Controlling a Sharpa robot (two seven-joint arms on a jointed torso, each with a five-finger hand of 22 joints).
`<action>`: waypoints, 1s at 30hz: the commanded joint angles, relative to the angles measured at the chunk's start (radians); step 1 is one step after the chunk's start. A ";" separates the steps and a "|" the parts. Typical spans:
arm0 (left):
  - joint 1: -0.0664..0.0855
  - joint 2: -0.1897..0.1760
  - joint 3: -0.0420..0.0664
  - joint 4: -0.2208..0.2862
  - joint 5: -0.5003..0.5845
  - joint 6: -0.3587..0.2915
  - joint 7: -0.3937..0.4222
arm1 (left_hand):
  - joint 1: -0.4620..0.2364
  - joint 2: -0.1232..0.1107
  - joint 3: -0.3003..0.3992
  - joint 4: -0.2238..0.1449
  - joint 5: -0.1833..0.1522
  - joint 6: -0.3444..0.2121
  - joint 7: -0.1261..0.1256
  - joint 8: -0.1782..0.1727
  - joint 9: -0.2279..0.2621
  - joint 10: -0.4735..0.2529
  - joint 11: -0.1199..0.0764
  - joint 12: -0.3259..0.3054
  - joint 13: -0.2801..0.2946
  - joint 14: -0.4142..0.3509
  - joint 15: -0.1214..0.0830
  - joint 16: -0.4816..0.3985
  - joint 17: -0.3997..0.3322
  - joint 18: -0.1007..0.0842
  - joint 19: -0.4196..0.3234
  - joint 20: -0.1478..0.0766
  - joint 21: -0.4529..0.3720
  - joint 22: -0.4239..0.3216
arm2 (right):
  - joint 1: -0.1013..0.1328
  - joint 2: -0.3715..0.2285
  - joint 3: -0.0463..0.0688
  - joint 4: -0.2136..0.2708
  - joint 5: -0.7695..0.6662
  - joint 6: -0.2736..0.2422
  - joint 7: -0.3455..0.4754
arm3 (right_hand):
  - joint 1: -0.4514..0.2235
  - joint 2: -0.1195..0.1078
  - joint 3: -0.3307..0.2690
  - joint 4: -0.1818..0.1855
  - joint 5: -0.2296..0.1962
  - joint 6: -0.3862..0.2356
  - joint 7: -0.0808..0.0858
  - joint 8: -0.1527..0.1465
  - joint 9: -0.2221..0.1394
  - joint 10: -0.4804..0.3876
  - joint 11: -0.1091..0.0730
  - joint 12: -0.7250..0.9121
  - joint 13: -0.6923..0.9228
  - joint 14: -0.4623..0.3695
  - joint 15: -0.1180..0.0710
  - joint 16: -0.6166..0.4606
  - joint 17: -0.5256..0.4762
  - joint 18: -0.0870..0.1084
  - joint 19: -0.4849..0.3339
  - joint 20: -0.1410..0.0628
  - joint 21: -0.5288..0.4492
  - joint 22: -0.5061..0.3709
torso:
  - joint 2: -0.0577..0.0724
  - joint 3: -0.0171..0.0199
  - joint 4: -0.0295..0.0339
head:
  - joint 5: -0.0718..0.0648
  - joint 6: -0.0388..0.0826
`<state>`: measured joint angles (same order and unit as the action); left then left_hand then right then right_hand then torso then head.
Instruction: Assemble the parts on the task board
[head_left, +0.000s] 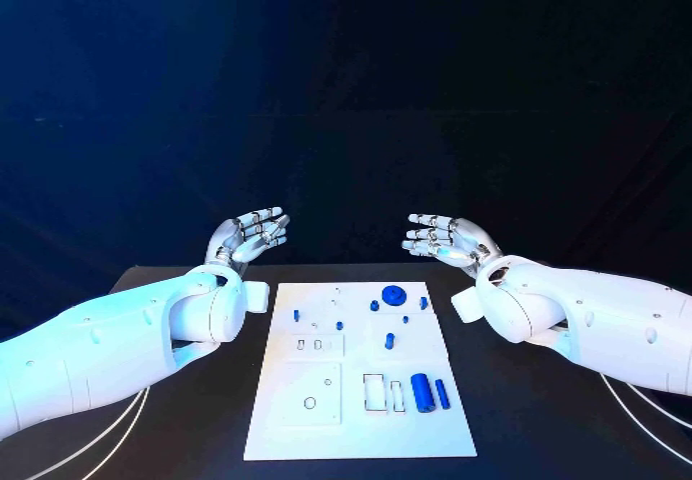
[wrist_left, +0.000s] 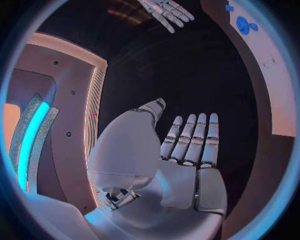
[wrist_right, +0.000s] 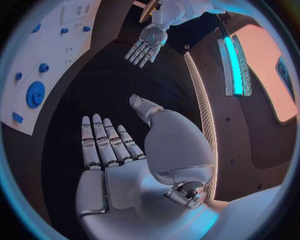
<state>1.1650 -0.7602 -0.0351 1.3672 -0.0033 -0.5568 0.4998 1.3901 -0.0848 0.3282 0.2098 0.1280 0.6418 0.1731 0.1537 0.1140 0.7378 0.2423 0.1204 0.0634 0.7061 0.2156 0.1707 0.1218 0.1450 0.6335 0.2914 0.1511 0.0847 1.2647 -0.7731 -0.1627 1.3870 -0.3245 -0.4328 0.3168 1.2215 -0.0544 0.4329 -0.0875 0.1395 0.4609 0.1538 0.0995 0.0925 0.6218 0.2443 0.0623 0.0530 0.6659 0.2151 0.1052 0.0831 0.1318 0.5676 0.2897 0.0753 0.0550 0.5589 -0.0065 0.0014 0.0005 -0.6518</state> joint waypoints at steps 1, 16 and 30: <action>0.003 -0.002 0.001 0.018 -0.022 0.040 0.013 | 0.016 -0.006 0.021 -0.010 0.001 0.101 0.091 0.027 0.017 0.101 -0.015 0.003 0.003 0.069 -0.015 0.013 0.012 0.018 0.081 -0.001 0.025 0.003 | 0.005 -0.001 0.000 -0.002 -0.230 -0.046 0.011 | 0.075 -0.031 0.017 -0.041 -0.003 0.340 0.091 0.087 0.057 0.323 -0.044 0.023 0.012 0.282 -0.047 0.053 0.029 0.054 0.282 -0.008 0.030 0.014 | 0.010 0.0003 0.0073 | -0.005 0.002; 0.017 -0.056 0.001 0.113 -0.080 0.086 -0.022 | 0.016 -0.048 0.103 -0.024 -0.001 0.216 0.065 0.055 0.029 0.250 -0.053 -0.033 0.004 0.243 -0.065 0.053 0.086 0.041 0.252 -0.029 0.083 0.003 | 0.039 0.000 0.003 -0.019 -0.652 0.001 -0.123 | 0.072 -0.088 0.092 -0.022 -0.004 0.492 0.038 0.117 0.075 0.543 -0.115 0.006 0.018 0.587 -0.151 0.154 0.113 0.053 0.579 -0.120 0.112 0.046 | 0.047 -0.0042 0.0301 | -0.022 0.007; 0.039 -0.144 0.017 0.270 -0.097 0.132 -0.034 | 0.014 -0.061 0.109 -0.031 -0.003 0.215 0.063 0.052 0.029 0.255 -0.054 -0.044 0.004 0.250 -0.067 0.050 0.097 0.040 0.276 -0.037 0.095 0.005 | 0.053 0.025 0.006 -0.018 -1.116 0.138 -0.315 | 0.059 -0.141 0.046 0.013 0.001 0.539 0.002 0.106 0.138 0.515 -0.153 0.014 0.073 0.783 -0.216 0.681 0.579 0.043 0.791 -0.206 0.427 0.251 | 0.103 -0.0197 0.0632 | -0.058 0.006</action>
<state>1.2005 -0.9020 -0.0200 1.6270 -0.0847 -0.4643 0.4681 1.4025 -0.1347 0.4335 0.1808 0.1278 0.8525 0.2178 0.2059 0.1419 0.9868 0.1892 0.0781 0.0676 0.9489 0.1484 0.2199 0.2177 0.1699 0.9025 0.2522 0.2428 0.0890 1.3169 -0.7502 -0.1570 1.3689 -1.2779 -0.3712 0.0724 1.2796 -0.1871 0.4808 -0.0778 0.1394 0.9990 0.1583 0.2073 0.2300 1.1411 0.0893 0.0702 0.1257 1.4491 -0.0010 0.7993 0.6788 0.1705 1.3572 0.0850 0.5080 0.3126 0.6461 -0.0222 0.0569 -0.0546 -0.6467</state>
